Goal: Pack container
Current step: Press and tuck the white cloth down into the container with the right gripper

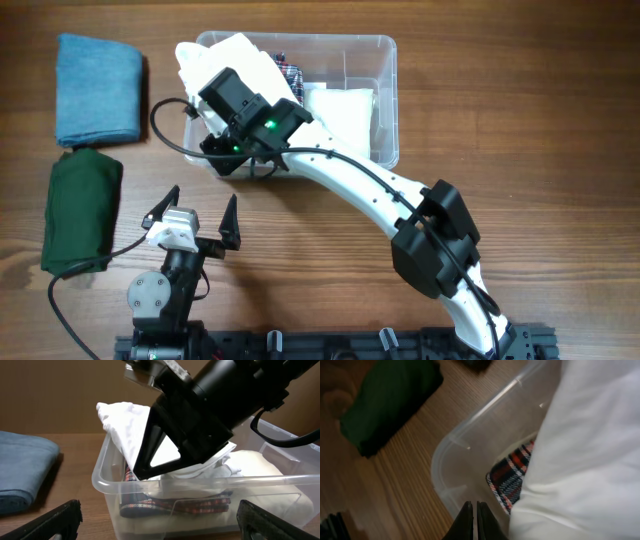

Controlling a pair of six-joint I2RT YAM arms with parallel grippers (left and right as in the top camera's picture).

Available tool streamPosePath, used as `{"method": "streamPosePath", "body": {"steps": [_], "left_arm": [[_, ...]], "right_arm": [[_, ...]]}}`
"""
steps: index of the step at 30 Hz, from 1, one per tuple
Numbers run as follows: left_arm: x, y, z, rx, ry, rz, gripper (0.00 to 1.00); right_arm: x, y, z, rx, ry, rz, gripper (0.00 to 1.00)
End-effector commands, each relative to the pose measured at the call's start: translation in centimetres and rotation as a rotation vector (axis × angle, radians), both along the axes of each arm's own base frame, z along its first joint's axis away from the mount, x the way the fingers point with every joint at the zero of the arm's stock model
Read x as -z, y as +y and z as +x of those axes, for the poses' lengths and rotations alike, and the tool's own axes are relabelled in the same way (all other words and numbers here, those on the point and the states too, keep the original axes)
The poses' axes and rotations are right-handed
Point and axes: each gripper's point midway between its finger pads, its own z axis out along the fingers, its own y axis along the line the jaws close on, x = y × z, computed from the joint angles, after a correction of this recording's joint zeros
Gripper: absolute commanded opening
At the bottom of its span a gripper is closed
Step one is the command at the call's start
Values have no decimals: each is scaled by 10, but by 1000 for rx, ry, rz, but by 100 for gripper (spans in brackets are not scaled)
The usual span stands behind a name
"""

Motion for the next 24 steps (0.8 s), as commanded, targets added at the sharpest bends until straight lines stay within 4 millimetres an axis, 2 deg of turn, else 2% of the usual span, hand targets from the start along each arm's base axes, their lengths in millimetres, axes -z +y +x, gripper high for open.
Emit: {"method": "streamPosePath", "body": {"steps": [1,6,9,13,16,19,21,24], "left_arm": [[2,0,0,-1,2,-2,100],[2,0,0,-1,2,-2,100],[2,0,0,-1,2,-2,100],[2,0,0,-1,2,-2,100],[2,0,0,-1,2,-2,100],[2,0,0,-1,2,-2,100],[2,0,0,-1,2,-2,100],[2,0,0,-1,2,-2,100]], "right_arm": [[9,-12,26,8,-118,-75,4],[-12,-23,74,48,-360,-126,4],[-33,-10,90,20,-481,-65,4],[-59,4,104,30,-583,23,5],[-69,12,104,20,-604,74,6],[-65,19,106,6,-608,101,8],[-51,22,109,4,-598,92,8],[-20,25,111,-9,-566,63,9]]}}
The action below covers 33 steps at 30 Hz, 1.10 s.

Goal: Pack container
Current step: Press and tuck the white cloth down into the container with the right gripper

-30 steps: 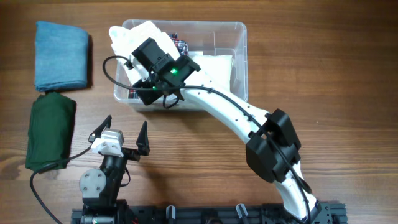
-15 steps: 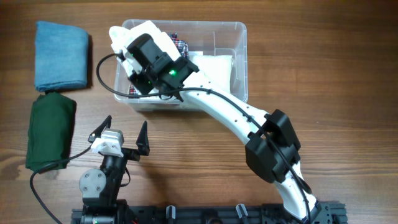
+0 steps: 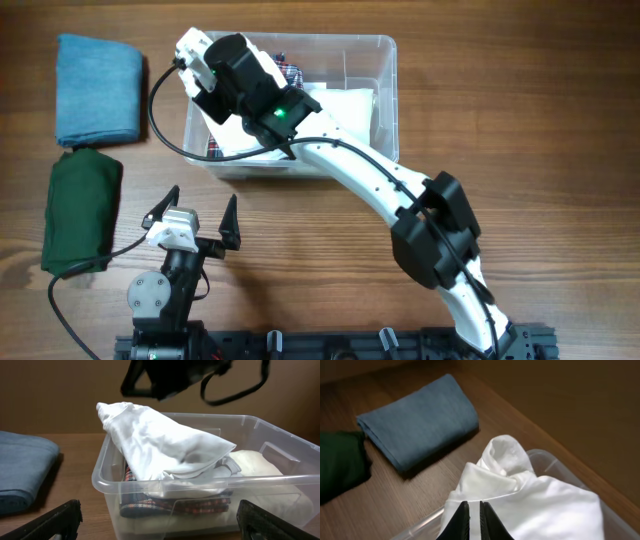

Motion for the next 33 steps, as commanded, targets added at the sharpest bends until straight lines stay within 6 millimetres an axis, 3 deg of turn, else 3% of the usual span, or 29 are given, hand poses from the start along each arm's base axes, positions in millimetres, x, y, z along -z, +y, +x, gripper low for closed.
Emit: {"method": "streamPosePath", "body": {"steps": [1,5,14,27,33], "left_arm": [[2,0,0,-2,2,-2,100],[2,0,0,-2,2,-2,100],[2,0,0,-2,2,-2,100],[2,0,0,-1,2,-2,100],[2,0,0,-2,2,-1,100]], "right_arm": [[48,10,1,-33,46,-48,9],[79,8,9,-20,63,-80,9],[106,-32,52,94,136,-51,11],[149,-37,50,94,188,-104,13],[180,-43,43,101,246,-149,13]]}}
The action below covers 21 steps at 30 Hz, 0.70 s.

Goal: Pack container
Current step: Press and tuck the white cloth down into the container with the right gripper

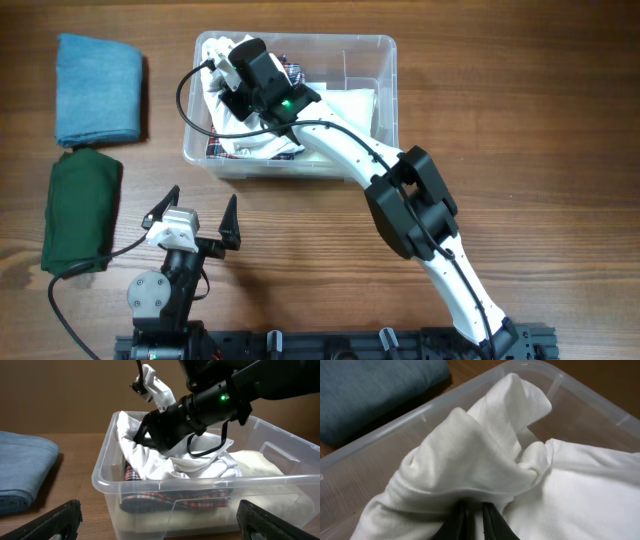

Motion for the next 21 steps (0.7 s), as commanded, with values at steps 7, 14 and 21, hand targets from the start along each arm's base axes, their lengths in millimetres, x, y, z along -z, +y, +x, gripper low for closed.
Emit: {"method": "streamPosePath", "body": {"steps": [7,14,21], "left_arm": [[2,0,0,-2,2,-2,100],[2,0,0,-2,2,-2,100],[2,0,0,-2,2,-1,100]], "right_arm": [[104,-25,-16,62,209,-125,13],[124,-31,-22,76,256,-151,14],[41,-24,7,116,145,-94,100]]}}
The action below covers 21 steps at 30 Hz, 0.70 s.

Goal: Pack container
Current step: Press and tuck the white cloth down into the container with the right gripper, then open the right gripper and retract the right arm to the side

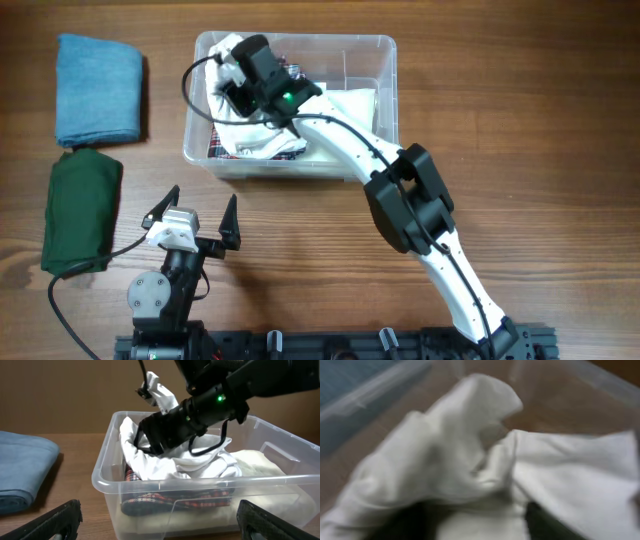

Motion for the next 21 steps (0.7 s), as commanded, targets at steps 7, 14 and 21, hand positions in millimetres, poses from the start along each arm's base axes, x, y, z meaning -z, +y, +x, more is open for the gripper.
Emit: {"method": "streamPosePath", "body": {"steps": [7,14,21], "left_arm": [[2,0,0,-2,2,-2,100],[2,0,0,-2,2,-2,100],[2,0,0,-2,2,-2,100]], "right_arm": [[-149,-26,-5,48,-110,13,100],[-307,-139,-37,229,-179,152,100],[-344,-346,-21,716,-169,153,100]]}}
